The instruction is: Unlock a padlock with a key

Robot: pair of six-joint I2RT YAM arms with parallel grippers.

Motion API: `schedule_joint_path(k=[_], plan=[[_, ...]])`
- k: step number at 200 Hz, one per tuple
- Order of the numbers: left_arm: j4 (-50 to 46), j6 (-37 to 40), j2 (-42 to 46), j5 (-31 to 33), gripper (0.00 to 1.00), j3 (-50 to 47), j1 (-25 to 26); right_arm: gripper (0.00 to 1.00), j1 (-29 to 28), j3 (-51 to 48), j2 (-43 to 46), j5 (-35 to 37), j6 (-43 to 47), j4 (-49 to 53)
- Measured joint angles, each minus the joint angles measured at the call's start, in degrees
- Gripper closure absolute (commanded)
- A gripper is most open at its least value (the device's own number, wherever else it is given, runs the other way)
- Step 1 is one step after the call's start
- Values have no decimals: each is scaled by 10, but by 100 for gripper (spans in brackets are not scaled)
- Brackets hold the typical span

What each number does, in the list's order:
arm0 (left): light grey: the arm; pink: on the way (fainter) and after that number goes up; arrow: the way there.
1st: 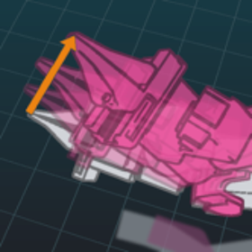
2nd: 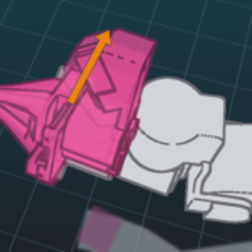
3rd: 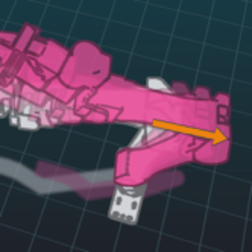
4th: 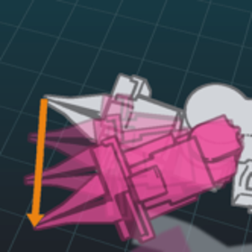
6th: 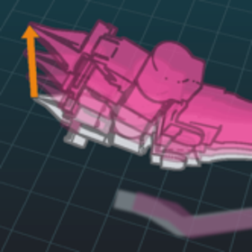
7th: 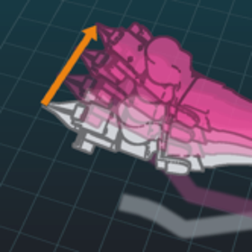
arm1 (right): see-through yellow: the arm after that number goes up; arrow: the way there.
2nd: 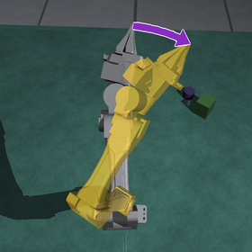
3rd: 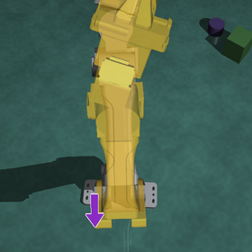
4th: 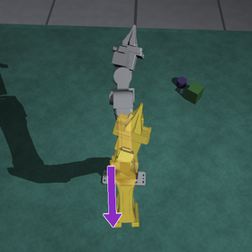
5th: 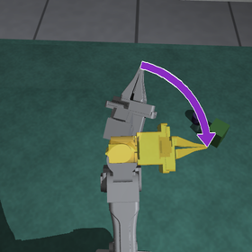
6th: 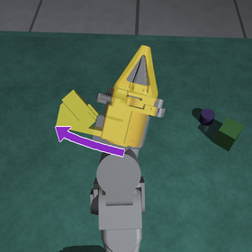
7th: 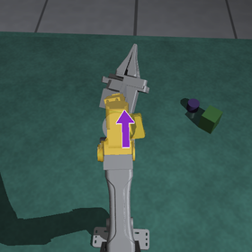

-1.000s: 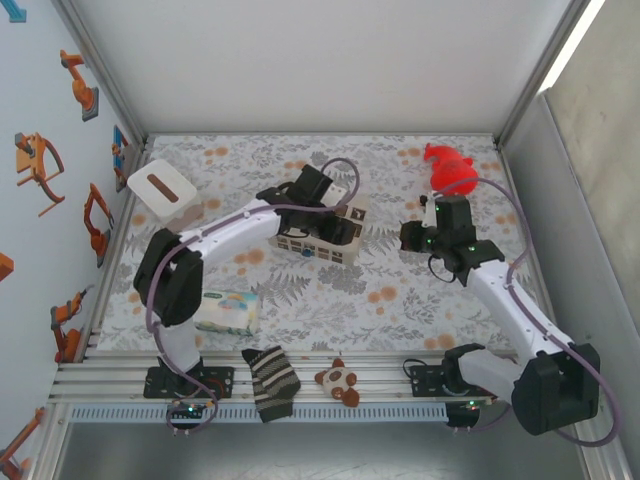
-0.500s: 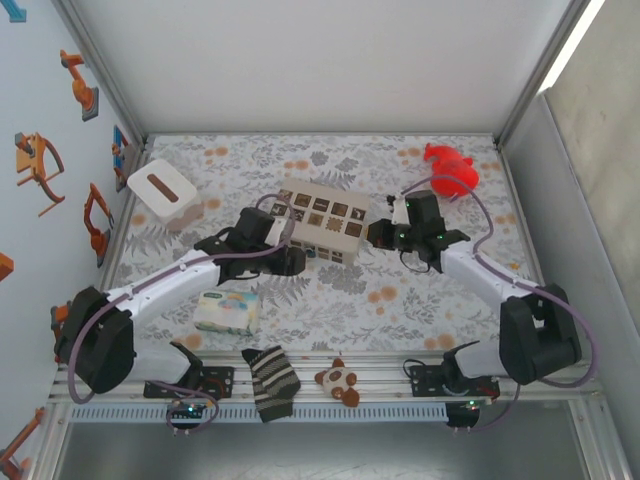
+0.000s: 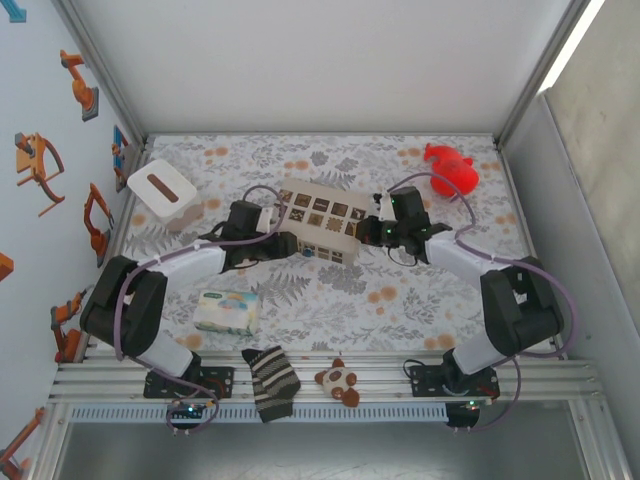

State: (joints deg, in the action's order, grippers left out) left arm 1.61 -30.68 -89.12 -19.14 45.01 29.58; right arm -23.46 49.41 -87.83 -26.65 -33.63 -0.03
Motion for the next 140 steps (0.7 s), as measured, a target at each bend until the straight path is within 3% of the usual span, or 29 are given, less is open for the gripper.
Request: schedule_joint_path(k=[140], plan=[[28,21,-123,-47,46,118,-15,100,16,38,-58,5,7,-17]])
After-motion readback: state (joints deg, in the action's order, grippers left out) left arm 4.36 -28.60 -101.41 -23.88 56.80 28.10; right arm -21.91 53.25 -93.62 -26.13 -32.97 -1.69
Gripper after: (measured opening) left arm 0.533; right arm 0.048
